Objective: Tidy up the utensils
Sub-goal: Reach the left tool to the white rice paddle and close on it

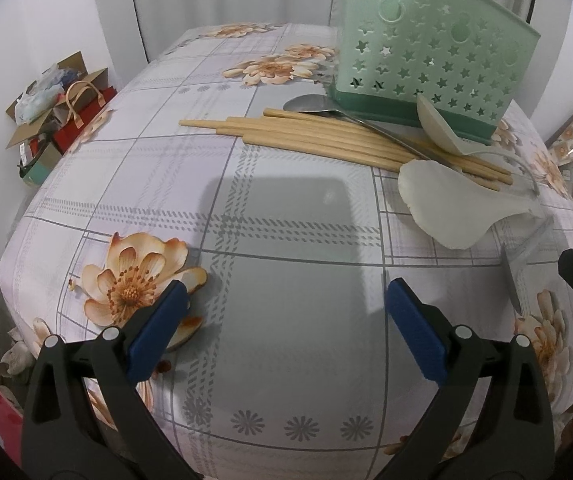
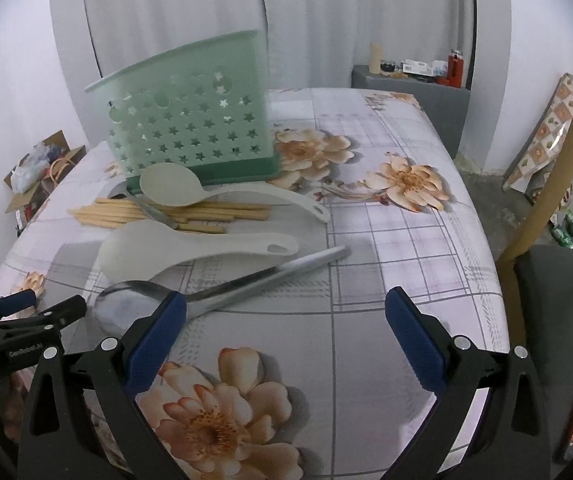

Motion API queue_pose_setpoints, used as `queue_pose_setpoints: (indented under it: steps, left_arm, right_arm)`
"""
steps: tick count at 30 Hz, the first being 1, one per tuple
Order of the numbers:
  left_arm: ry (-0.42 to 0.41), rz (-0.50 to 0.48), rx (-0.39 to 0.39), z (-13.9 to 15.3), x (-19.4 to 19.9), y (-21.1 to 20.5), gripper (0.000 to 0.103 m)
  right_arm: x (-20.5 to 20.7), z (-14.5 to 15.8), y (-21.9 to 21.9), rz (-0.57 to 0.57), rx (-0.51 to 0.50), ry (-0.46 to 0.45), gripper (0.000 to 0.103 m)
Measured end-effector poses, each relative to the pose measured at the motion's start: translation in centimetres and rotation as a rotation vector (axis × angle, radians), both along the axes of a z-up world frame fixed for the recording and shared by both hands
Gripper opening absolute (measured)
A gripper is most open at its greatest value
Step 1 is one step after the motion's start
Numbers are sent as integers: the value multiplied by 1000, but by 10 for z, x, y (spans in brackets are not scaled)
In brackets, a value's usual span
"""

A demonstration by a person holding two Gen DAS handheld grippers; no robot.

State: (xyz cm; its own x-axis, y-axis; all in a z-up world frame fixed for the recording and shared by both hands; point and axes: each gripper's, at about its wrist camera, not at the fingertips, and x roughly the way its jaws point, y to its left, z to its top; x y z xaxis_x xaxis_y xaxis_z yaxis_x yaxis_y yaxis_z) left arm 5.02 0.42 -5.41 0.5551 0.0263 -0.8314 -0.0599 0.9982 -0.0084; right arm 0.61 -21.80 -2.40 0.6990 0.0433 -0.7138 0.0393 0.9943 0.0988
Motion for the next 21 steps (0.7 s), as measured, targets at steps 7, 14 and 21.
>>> queue_pose_setpoints:
  steps: [7,14,21]
  left_arm:
    - [-108,-58,-145,22,8,8,96]
    - [-83,-159,-468,30,32,12,65]
    - [45,-202,-633,9,48,1,43]
  right_arm:
    - [-8,4,13,105,0,-26,97]
    - [-14,6,36,208,-36,-50,97]
    - [-18,7,47,258,-46,-63,97]
